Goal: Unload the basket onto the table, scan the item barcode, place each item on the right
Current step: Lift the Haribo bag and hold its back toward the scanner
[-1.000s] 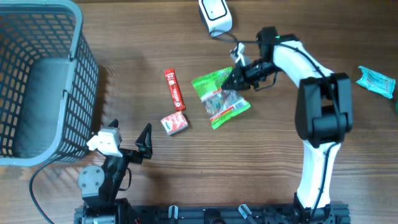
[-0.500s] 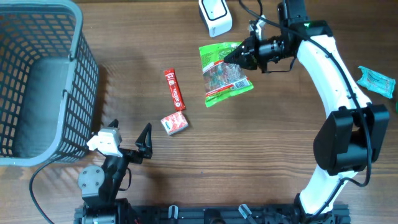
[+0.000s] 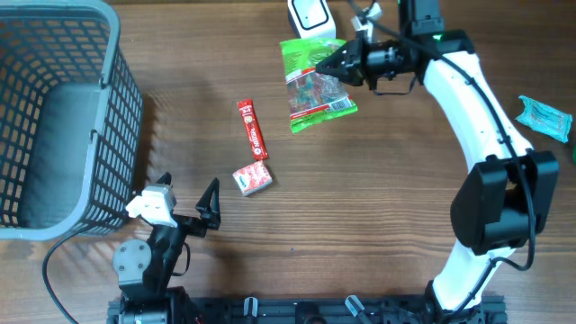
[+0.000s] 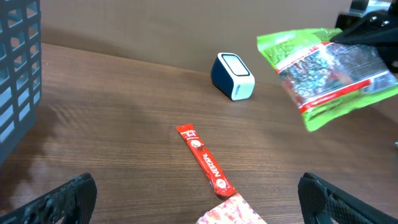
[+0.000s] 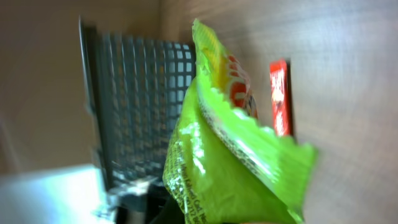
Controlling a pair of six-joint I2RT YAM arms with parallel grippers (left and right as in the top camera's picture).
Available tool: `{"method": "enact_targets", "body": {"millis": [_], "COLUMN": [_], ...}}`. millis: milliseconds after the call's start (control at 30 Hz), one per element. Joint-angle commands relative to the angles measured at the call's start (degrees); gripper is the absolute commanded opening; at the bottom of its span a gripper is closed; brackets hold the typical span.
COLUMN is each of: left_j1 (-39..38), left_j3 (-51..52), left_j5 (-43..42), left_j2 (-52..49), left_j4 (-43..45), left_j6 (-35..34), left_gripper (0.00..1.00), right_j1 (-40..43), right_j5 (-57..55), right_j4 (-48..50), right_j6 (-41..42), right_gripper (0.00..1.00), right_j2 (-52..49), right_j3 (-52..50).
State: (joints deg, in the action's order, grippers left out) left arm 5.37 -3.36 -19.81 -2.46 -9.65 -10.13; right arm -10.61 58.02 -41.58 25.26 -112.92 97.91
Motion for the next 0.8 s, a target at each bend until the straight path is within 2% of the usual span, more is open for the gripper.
{"method": "enact_targets", "body": {"millis": [0,67,133,200,467,633,767], "left_j1": [0.26,0.26,0.26,0.26,0.26,0.26,0.26], "left_j3": [0.20,0.20,0.20,0.20,0.20,0.20,0.20], "left_j5": [0.13,0.15,0.13,0.13,0.13,0.13,0.13], "left_j2": [0.09,0.09,0.09,0.09,0.09,0.09,0.09], "left_j4": [-0.07,-0.07,-0.07,-0.07,-0.07,-0.07,-0.07], "left_j6": [0.92,0.92,0.92,0.92,0.92,0.92,0.92], "left_gripper": [1.00,1.00,1.00,1.00,1.00,1.00,1.00], "right_j1": [-4.35,-6.56,-7.93,-8.90,-9.16,-9.16,-9.16], "right_j5": [-5.57,-12.57,-20.48,-28.37,-44.63,-58.84,-64.02], "right_j4": [1.49,4.17,8.87,16.81,47.25,71.36,88.41], "right_j6": [-30.62,-40.17,-43.87,-44.35,-44.78,-44.57,-46.95], "right_gripper": [0.04,0.04,0.04,0.04,0.04,0.05,0.05], "right_j2": [0.31,0.31,0.31,0.28,-4.66,-13.22,-21.29], "right_j3": [0.22,0.22,0.22,0.22,0.22,0.22,0.26]}}
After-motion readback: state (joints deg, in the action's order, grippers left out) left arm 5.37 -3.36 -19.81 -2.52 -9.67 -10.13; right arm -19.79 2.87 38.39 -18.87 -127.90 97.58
